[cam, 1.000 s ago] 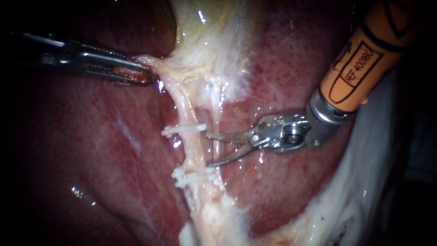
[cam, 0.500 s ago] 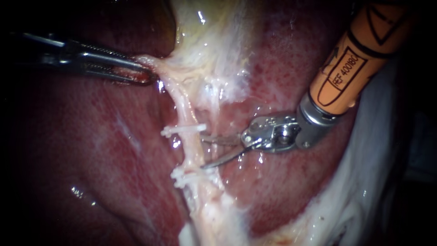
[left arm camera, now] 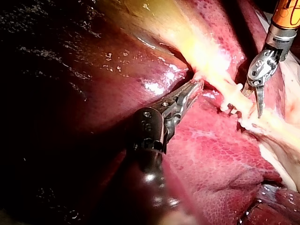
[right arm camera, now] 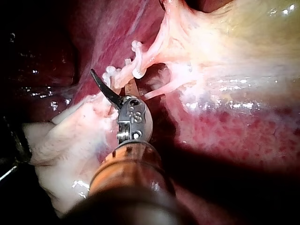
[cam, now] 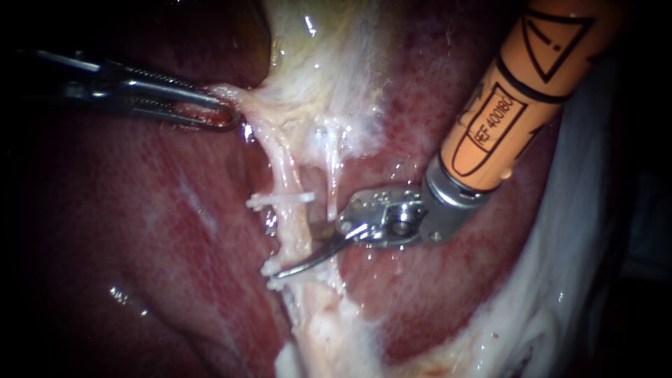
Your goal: Go to the cutting position left tube
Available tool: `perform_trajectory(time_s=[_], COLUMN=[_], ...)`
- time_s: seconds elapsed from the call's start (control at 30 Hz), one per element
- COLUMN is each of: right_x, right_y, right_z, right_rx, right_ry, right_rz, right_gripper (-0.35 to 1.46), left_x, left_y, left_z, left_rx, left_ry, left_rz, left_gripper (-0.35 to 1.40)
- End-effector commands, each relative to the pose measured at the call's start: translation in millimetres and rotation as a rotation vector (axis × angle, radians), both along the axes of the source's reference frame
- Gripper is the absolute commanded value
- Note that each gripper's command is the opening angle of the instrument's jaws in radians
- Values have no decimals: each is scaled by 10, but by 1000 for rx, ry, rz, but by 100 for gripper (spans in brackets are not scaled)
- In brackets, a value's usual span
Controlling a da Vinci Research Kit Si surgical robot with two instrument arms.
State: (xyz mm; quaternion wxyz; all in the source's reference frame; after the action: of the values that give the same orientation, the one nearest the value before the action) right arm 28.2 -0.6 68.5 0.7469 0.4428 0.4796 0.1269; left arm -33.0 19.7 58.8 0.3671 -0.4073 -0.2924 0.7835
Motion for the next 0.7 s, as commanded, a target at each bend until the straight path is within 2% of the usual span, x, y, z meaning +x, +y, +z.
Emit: perform_trajectory(time_s=[0.03, 0.17, 0.43, 0.57, 0.7], right_x=[2, 12, 30, 33, 34], right_y=[1, 4, 3, -1, -6], right_z=[0, 0, -8, -23, -48], right_rx=[2, 20, 31, 40, 46], right_ry=[2, 12, 18, 19, 29], right_rz=[4, 24, 37, 33, 34], right_gripper=[122, 122, 122, 122, 122], left_x=[0, 0, -1, 0, 0], left_y=[0, 0, 1, 1, 1], left_z=[0, 0, 1, 1, 1], left_rx=[0, 0, 0, 0, 0], left_ry=[1, 1, 1, 1, 1], left_rz=[-1, -1, -1, -1, 0], left_gripper=[-35, -35, -35, -35, -35])
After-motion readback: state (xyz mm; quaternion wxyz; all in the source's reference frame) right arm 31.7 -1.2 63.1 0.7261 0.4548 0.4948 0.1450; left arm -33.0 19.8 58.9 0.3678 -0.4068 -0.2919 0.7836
